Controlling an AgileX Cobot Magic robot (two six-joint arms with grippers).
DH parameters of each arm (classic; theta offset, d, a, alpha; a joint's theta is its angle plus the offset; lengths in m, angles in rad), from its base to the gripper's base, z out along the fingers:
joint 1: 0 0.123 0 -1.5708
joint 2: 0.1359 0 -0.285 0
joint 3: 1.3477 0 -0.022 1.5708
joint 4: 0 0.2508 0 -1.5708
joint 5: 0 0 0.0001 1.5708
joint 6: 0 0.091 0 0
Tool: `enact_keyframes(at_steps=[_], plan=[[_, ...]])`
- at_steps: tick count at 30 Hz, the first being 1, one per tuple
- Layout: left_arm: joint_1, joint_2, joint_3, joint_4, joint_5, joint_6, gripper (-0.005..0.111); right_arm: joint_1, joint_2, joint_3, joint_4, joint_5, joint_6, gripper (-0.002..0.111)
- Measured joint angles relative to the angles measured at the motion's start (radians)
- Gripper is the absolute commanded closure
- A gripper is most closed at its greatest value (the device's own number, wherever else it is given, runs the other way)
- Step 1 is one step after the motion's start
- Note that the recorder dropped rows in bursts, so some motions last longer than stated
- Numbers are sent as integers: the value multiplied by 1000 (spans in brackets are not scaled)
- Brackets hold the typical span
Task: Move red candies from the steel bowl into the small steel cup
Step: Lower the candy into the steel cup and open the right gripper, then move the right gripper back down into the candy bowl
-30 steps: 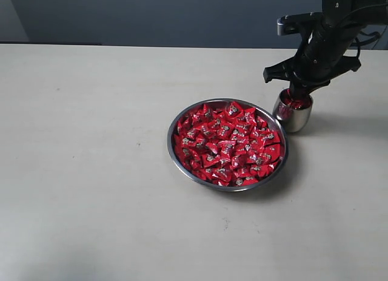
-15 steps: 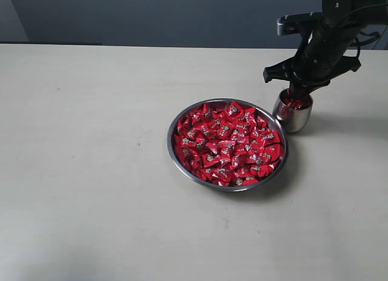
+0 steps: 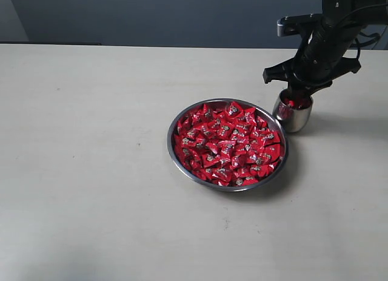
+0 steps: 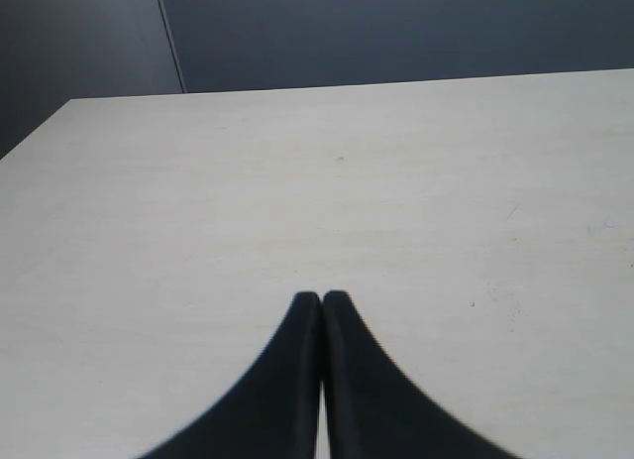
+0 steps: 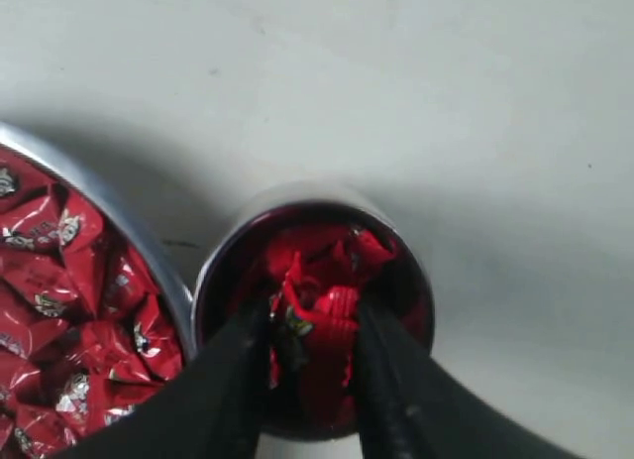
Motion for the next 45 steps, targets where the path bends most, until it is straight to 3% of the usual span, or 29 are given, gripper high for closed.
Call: enact_keyframes(at_steps=[14, 21, 40, 43, 45], plan=[[0, 0, 0, 0, 0, 0, 106, 0, 0, 0, 41, 2, 0, 79], [0, 0, 0, 0, 0, 0, 106, 0, 0, 0, 39, 2, 0, 67], [0, 0, 0, 0, 0, 0, 106, 0, -128, 0, 39, 12, 3, 67], [0, 0, 0, 0, 0, 0, 106, 0, -159, 0, 58, 32, 3, 71], [0, 0, 0, 0, 0, 0, 106, 0, -169, 0, 100, 44, 1, 79]])
